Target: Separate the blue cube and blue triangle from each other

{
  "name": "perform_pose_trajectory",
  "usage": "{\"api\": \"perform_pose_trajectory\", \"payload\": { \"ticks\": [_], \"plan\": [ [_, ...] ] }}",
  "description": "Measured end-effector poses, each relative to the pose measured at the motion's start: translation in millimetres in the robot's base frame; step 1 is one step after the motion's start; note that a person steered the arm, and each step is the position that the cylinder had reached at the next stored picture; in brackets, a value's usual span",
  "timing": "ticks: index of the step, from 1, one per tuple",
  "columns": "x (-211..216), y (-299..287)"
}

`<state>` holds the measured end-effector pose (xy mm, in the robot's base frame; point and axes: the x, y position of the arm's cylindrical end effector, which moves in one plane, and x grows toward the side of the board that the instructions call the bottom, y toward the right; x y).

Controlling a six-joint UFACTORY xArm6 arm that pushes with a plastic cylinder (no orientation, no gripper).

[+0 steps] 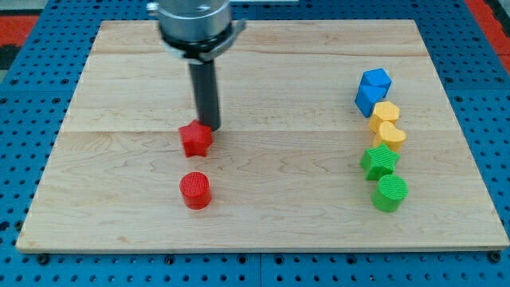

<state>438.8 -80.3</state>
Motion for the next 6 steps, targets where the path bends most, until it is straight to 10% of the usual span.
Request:
{"api": "perform_pose_trajectory", "payload": {
  "ticks": [3, 5, 6],
  "plan": [
    [25.9, 42.7],
    [-151.3, 191.9],
    [-165.0, 296.8]
  ]
}}
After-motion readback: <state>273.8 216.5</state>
